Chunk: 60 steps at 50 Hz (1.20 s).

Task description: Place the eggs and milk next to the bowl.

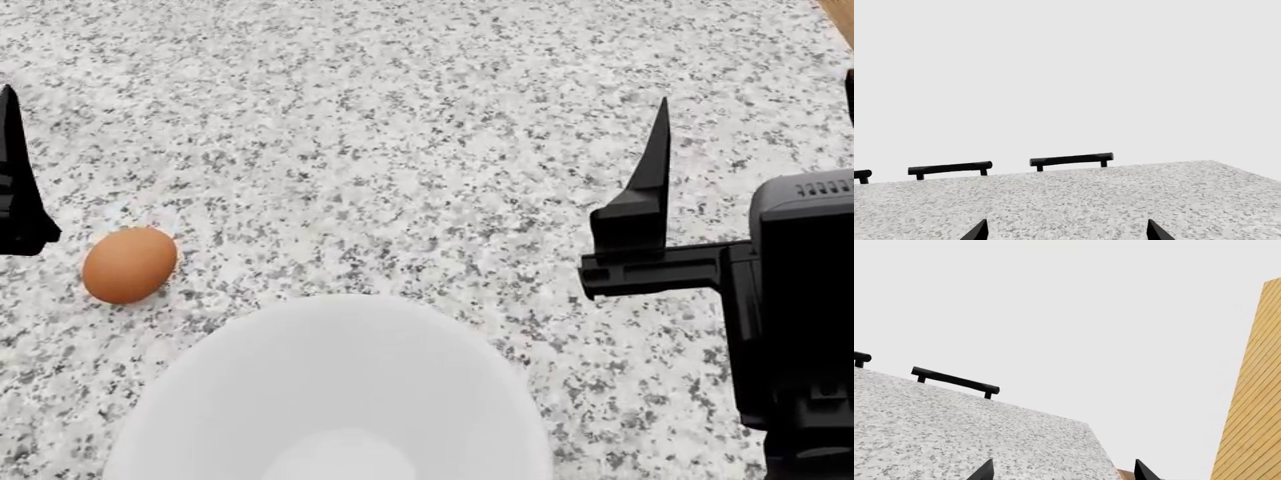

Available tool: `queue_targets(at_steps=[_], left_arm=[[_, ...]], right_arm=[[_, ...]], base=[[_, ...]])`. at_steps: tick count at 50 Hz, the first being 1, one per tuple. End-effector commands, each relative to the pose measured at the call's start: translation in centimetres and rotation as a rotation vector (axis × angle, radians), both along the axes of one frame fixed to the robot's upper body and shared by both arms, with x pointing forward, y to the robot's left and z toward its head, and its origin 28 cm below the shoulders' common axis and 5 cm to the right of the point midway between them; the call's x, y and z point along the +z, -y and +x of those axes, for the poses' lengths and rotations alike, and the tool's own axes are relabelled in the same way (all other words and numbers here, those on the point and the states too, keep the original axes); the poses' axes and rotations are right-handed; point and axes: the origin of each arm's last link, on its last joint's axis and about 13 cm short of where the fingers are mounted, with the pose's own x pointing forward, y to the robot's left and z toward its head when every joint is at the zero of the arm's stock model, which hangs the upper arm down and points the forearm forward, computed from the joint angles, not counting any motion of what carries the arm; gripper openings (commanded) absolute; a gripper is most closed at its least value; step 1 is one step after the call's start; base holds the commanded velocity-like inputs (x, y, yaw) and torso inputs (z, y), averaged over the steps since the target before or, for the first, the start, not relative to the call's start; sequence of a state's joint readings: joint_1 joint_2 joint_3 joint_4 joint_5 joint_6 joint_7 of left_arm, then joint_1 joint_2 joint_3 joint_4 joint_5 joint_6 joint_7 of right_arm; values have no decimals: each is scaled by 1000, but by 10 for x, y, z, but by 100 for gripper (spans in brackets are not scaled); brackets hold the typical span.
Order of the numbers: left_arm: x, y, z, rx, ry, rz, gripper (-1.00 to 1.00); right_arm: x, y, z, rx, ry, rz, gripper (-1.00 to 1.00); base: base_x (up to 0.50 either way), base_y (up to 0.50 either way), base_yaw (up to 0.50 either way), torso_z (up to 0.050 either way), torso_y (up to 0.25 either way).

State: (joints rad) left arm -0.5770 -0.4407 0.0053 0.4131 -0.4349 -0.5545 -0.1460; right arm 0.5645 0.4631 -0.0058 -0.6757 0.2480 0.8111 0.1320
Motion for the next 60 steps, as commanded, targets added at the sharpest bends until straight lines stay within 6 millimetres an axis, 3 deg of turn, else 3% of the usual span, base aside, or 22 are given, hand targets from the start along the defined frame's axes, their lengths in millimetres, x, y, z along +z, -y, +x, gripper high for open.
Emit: queue_targets(at_steps=[1, 16, 34, 52, 60], left_arm=[[6, -13, 1, -30, -134, 82, 100], [37, -42, -1, -92, -287, 273, 100], [36, -61, -1, -240, -459, 562, 100], [34, -71, 5, -337, -580, 573, 100], [28, -65, 11, -345, -612, 584, 100]], right_arm=[[-2, 1, -1, -8, 8, 6, 100], [-6, 0, -1, -4, -2, 5, 100], [-8, -1, -4, 0, -9, 2, 100], [-7, -2, -4, -2, -14, -13, 100], [-6, -3, -5, 0, -16, -18, 100]], base=[[0, 0, 0, 0, 0], [0, 0, 0, 0, 0], [0, 0, 0, 0, 0], [0, 0, 0, 0, 0], [0, 0, 0, 0, 0]])
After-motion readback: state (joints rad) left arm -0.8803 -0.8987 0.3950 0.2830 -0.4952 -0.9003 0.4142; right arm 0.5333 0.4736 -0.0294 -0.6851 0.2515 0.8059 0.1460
